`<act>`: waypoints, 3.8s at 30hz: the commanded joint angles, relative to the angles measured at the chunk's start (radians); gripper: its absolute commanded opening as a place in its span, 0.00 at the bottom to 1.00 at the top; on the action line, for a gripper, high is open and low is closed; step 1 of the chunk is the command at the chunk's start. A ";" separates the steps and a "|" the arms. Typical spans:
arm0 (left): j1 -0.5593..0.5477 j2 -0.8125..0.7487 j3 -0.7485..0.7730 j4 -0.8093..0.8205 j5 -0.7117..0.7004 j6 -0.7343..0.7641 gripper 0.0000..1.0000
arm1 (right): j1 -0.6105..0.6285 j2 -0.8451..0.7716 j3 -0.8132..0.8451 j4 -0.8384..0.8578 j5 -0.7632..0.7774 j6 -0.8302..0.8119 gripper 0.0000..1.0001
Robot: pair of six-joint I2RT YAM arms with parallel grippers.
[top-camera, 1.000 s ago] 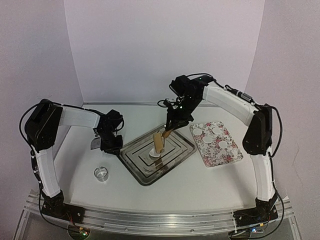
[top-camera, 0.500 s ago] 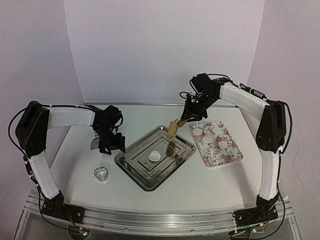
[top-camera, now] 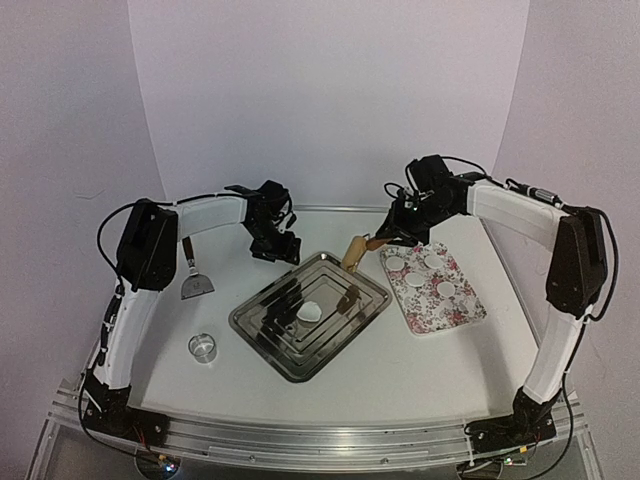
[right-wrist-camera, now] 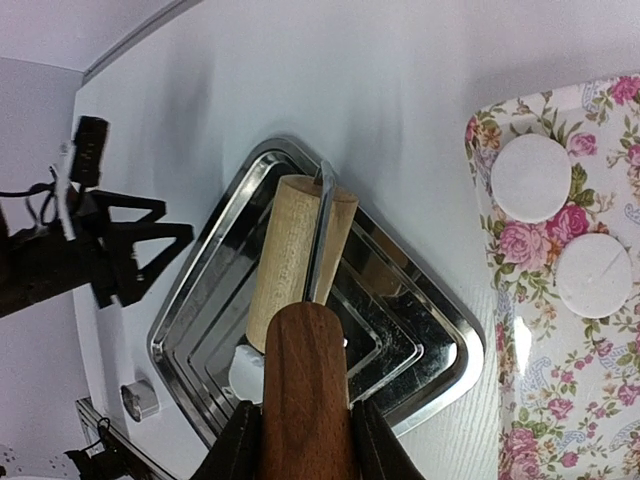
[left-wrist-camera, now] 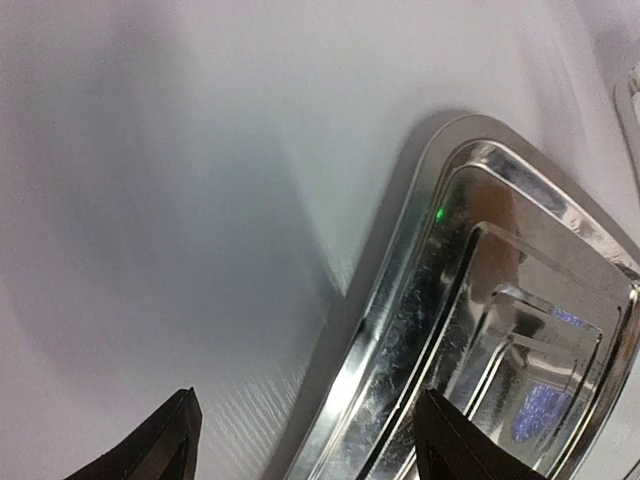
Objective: Roll out the dumpling wrappers from the dough
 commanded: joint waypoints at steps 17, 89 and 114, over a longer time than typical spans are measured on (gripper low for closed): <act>-0.046 0.062 -0.028 -0.025 -0.104 -0.014 0.22 | 0.004 -0.043 0.002 0.101 -0.031 0.019 0.00; 0.086 -0.219 -0.426 0.156 -0.045 0.301 0.75 | 0.224 0.076 -0.120 0.124 -0.121 0.088 0.00; 0.110 -0.186 -0.539 0.257 -0.135 0.331 0.43 | 0.266 0.132 -0.112 -0.118 0.123 0.238 0.00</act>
